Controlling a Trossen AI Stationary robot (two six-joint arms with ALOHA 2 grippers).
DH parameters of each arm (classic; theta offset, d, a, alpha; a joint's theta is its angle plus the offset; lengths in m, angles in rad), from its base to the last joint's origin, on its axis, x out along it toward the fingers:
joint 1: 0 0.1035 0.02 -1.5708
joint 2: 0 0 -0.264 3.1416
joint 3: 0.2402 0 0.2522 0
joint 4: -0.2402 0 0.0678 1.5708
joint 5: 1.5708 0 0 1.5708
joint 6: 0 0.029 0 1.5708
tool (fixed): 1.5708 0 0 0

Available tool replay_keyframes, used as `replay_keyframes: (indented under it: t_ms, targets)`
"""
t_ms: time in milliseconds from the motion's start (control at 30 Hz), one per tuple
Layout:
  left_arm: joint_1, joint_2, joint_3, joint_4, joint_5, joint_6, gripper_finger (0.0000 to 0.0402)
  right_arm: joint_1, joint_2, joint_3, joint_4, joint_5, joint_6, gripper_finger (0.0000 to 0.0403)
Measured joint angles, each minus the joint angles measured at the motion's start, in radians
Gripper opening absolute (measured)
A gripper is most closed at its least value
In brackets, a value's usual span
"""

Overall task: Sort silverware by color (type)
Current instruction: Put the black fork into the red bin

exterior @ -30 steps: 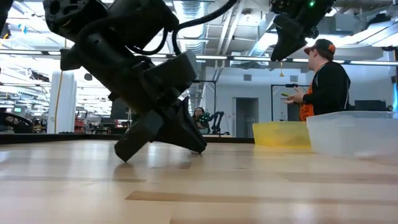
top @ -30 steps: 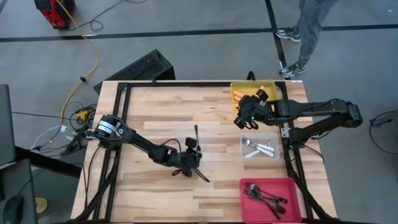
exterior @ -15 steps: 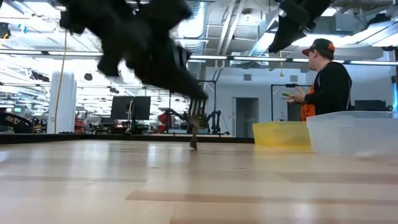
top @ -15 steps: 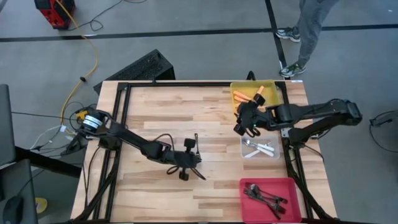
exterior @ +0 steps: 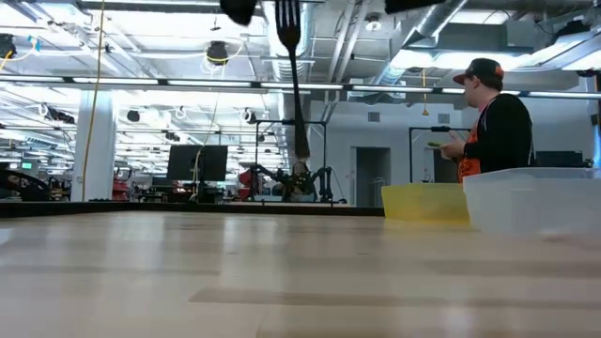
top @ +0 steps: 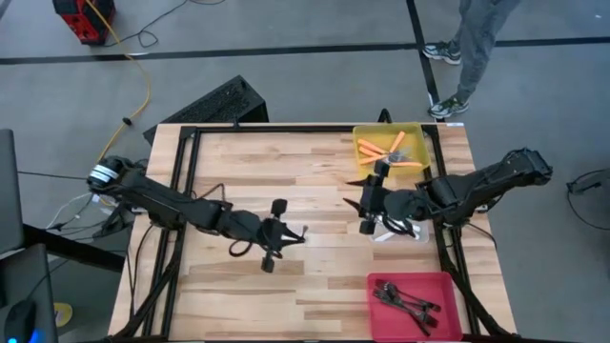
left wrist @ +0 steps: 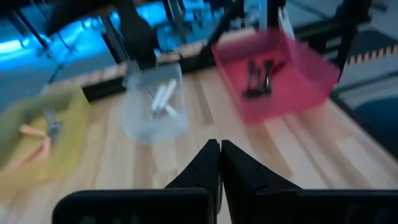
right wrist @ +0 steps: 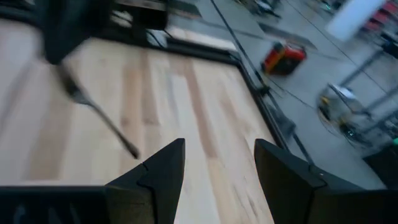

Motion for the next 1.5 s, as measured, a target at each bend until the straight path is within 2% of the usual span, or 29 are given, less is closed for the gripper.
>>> replay_keyframes:
  t_ms: [100,200,367,500,667,933,1133,1333,1433,1500]
  targets:
    - [0.000,-0.057,0.000,-0.001,-0.003,0.001,0.0002,0.030,0.000,0.000,0.057,-0.014,-0.022,0.0219]
    - [0.000,-0.092,0.001,0.007,-0.004,0.013,0.0001,0.050,0.000,-0.009,0.139,-0.079,-0.035,0.0219]
    - [0.000,-0.118,0.002,0.037,-0.005,0.031,0.0000,0.048,0.002,-0.181,0.495,-0.130,-0.145,0.0219]
    - [0.001,-0.118,0.002,0.061,-0.005,0.051,0.0000,0.030,0.000,-0.299,0.758,-0.139,-0.148,0.0219]
    - [0.023,-0.118,0.002,0.075,-0.006,0.058,0.0000,0.009,0.031,-0.349,0.889,-0.273,-0.116,0.0219]
    - [0.054,-0.118,0.002,0.112,0.022,0.058,0.0000,-0.003,0.232,-0.309,1.013,-0.284,-0.174,0.0219]
    - [0.060,-0.118,0.002,0.112,0.021,0.058,0.0000,-0.018,0.321,-0.231,1.052,-0.297,-0.231,0.0219]
    - [0.063,-0.118,0.002,0.112,0.020,0.062,0.0000,-0.034,0.392,-0.155,1.050,-0.363,-0.239,0.0219]
    - [0.063,-0.118,0.002,0.106,0.020,0.062,0.0000,-0.034,0.408,-0.131,1.049,-0.346,-0.249,0.0202]
    - [0.063,-0.118,0.002,0.099,0.019,0.062,0.0000,-0.032,0.404,-0.128,1.037,-0.344,-0.270,0.0168]
